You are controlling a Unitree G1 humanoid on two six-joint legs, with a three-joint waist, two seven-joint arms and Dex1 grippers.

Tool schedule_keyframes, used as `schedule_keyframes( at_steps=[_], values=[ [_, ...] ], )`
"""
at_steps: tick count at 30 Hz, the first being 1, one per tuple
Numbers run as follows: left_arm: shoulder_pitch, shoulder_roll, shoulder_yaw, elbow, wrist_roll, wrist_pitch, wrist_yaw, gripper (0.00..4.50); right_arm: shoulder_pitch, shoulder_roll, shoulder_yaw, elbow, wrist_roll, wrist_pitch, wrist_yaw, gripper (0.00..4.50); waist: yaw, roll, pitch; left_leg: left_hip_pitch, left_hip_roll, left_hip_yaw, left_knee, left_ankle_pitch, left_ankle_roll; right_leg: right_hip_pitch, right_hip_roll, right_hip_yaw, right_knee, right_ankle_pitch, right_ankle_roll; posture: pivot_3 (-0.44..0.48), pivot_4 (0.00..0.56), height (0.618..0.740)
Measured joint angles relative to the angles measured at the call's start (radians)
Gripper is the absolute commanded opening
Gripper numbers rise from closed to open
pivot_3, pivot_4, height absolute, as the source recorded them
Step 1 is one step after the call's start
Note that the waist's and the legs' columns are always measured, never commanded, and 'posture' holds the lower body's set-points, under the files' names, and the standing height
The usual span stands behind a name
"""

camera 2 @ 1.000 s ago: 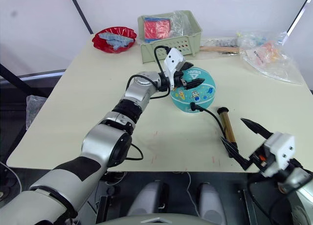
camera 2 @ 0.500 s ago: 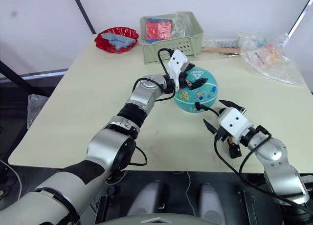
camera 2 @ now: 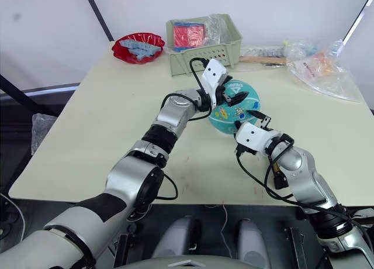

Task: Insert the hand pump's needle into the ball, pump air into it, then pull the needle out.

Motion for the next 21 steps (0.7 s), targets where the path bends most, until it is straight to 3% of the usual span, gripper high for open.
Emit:
schedule_keyframes(
  at_steps=[5,8,21],
  values=[
    [0.006,-0.001,0.001,-0.002,0.001,0.000,0.007,4.50,0.000,0.003,-0.010,0.003,-0.026,-0.017,-0.004,1.21,0.000,-0.001,0.000,0.002,0.000,-0.001,0.000,0.000,0.000,0.002,0.000,0.000,0.000,0.000,0.000,0.000,0.150,0.740],
    [0.006,-0.002,0.002,-0.002,0.001,0.000,0.018,4.50,0.016,0.013,0.001,0.003,-0.031,-0.023,-0.002,0.07,-0.001,-0.001,0.000,0.002,0.000,-0.001,0.000,0.000,0.000,0.002,0.000,0.000,0.000,0.000,0.000,0.000,0.150,0.740],
    [0.021,-0.032,-0.003,0.019,0.025,-0.049,0.104,4.50,0.084,0.095,-0.035,-0.004,-0.028,-0.036,-0.076,0.07,0.001,-0.001,-0.001,0.002,0.000,-0.002,0.000,0.000,0.000,0.003,0.000,0.000,0.000,0.000,0.000,0.000,0.150,0.740]
  ],
)
